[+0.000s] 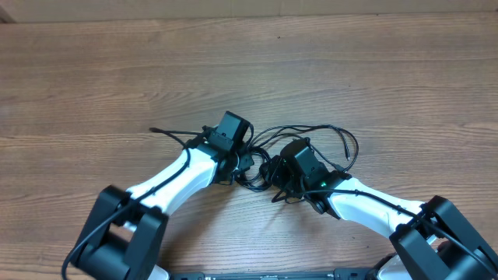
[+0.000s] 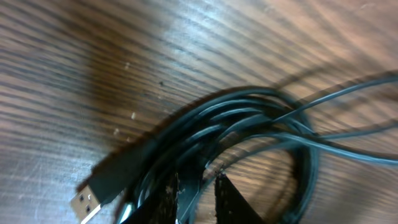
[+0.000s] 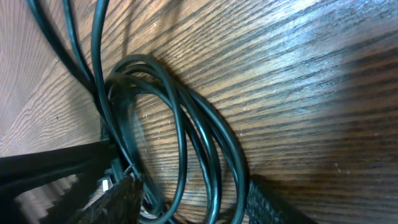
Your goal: Untangle cables
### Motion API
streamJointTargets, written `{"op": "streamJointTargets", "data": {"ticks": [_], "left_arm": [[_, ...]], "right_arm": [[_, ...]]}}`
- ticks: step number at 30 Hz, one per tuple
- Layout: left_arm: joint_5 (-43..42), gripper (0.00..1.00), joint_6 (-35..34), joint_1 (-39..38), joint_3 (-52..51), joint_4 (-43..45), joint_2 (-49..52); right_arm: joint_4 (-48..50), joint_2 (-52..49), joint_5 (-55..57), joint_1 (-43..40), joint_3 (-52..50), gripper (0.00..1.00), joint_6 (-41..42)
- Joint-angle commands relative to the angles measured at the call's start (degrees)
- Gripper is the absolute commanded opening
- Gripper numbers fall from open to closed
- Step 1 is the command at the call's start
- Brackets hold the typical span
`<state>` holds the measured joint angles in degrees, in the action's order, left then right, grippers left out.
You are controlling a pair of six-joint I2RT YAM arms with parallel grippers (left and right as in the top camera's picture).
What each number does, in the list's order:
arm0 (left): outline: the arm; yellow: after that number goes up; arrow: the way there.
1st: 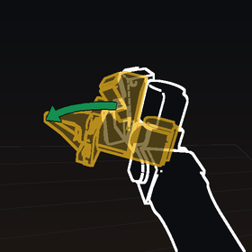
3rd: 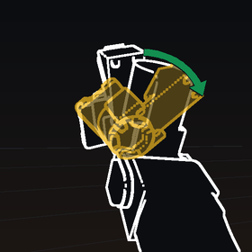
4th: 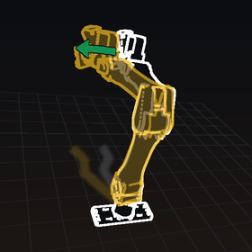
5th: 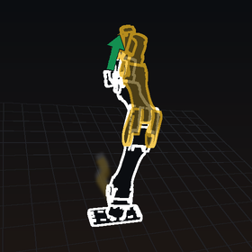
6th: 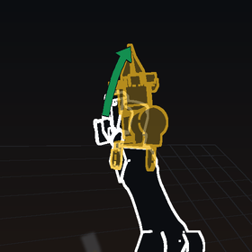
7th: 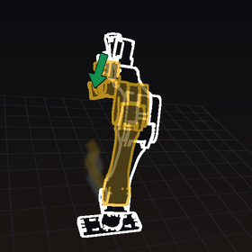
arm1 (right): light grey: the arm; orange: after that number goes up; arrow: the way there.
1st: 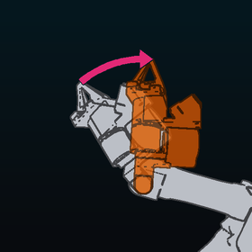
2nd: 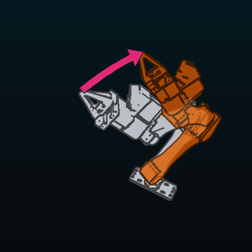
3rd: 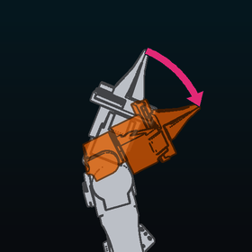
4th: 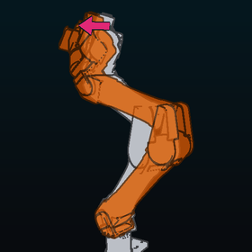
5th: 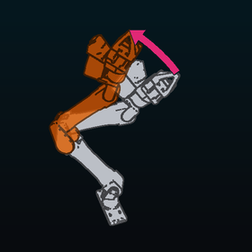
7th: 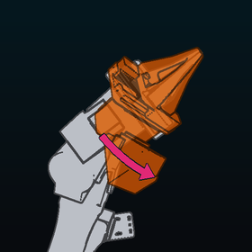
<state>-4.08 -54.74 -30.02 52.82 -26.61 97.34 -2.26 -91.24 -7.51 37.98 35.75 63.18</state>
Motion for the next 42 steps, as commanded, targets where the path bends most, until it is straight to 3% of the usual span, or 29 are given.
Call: {"op": "streamJointTargets", "data": {"ticks": [1,4,6,8,10,11,15,22,29,37,42], "left_arm": [[-2.58,0.19,-0.83,-0.11,-0.28,0.13,1.95],[-2.54,0.21,-0.79,-0.2,-0.28,0.28,1.95],[-2.47,0.3,-0.79,-0.9,-0.28,0.31,2.27],[-1.81,0.31,-0.85,-1.51,-0.28,0.28,2.8],[-1.79,0.23,-1.33,-2.05,-0.28,0.79,3.8],[-2.23,0.06,-2.23,-2.23,-0.28,1.11,4.52],[-3.06,0.04,-2.45,-1.86,0.11,1.14,4.11],[-3.04,0.04,13.49,5.07,10.84,-9.86,-2.71],[-2.78,0.1,17.97,8.26,13.6,-14.03,-4.39],[-5.4,0.04,15.82,8.26,11.08,-14.08,-0.15],[-18.93,0.04,4.61,8.31,11.08,-14.19,0.09]], "right_arm": [[-0.83,-0.85,0.13,0.37,0.22,0.52,0.26],[-0.83,-0.85,0.13,0.37,0.22,0.52,0.24],[-0.81,-0.85,0.13,0.37,0.22,0.52,0.26],[-0.83,-0.85,0.13,0.37,0.22,0.53,0.26],[-0.9,-0.85,0.13,0.37,0.22,0.53,0.26],[-1.01,-0.85,0.13,0.37,0.22,0.53,0.26],[-1.03,-0.85,0.13,0.37,0.22,0.53,0.24],[-1.01,-0.85,0.15,0.37,0.22,0.53,0.24],[-0.98,-0.85,0.17,0.37,0.22,0.53,0.24],[-0.98,-0.85,0.17,0.37,0.22,0.57,0.24],[-0.94,-0.85,0.17,0.37,0.22,0.58,0.26]]}}
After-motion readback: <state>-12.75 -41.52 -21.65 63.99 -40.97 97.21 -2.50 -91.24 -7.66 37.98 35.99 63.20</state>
